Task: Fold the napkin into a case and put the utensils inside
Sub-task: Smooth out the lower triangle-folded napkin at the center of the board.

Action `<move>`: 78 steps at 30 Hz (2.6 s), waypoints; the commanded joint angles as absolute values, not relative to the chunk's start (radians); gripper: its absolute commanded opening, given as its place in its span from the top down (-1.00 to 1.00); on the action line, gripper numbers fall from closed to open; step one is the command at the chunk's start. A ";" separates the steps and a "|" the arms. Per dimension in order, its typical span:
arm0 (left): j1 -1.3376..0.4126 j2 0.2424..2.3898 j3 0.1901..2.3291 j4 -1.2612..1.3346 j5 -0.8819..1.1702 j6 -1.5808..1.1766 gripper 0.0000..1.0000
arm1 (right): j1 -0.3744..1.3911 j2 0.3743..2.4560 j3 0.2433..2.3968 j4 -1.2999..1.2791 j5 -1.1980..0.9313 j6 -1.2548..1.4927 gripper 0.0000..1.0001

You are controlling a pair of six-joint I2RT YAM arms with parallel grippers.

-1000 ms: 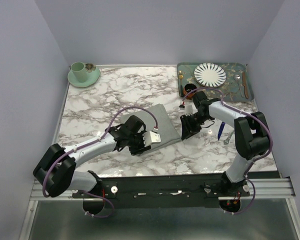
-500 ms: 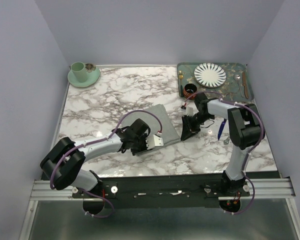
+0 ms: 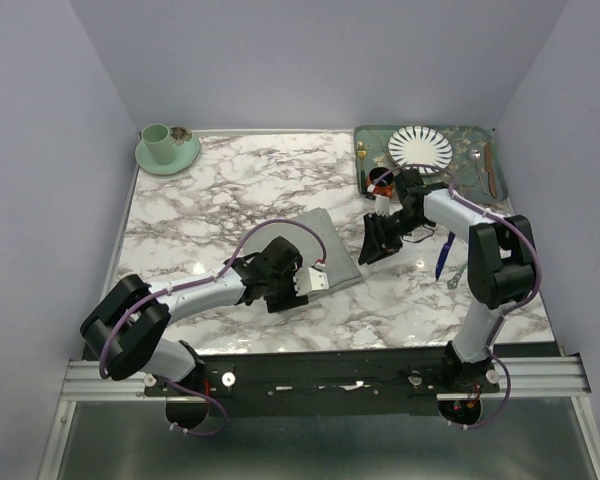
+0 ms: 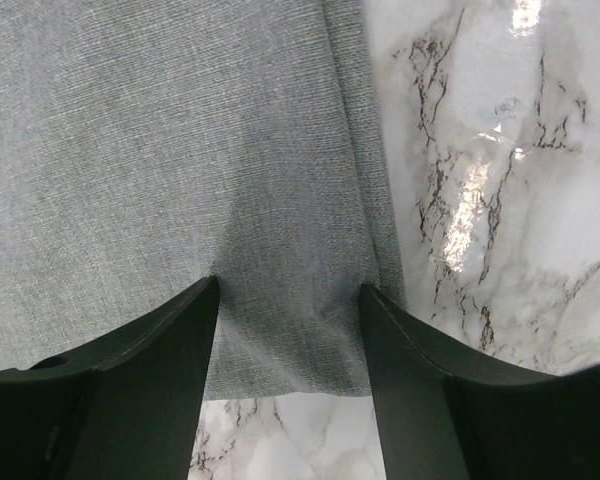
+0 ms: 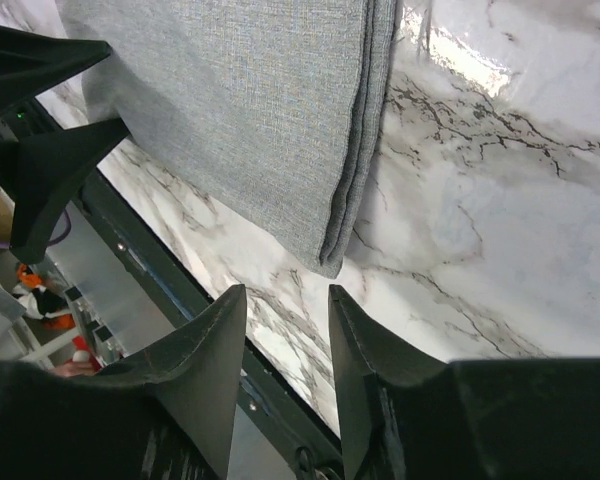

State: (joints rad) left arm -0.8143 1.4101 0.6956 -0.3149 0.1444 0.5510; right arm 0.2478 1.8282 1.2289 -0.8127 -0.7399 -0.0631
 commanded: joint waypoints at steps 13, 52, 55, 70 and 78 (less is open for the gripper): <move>-0.838 1.427 0.657 -0.324 0.097 0.515 -0.73 | 0.275 1.948 1.285 -0.850 -0.719 -0.028 0.19; -0.839 1.381 0.647 -0.319 0.061 0.486 -0.97 | 0.296 1.948 1.359 -0.940 -0.652 -0.043 0.61; -0.839 1.371 0.652 -0.322 0.061 0.477 -0.97 | 0.296 1.977 1.367 -0.933 -0.658 -0.035 0.43; -0.839 1.388 0.657 -0.316 0.071 0.477 -0.97 | 0.313 2.043 1.388 -0.925 -0.696 -0.025 0.42; -0.839 1.393 0.653 -0.310 0.071 0.474 -0.97 | 0.318 2.031 1.396 -0.942 -0.698 -0.029 0.75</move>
State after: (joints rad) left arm -0.8272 1.3781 0.6746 -0.2749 0.0757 0.4850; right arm 0.3088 2.0270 1.3674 -0.9329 -0.6857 -0.0326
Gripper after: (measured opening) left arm 0.984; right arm 0.226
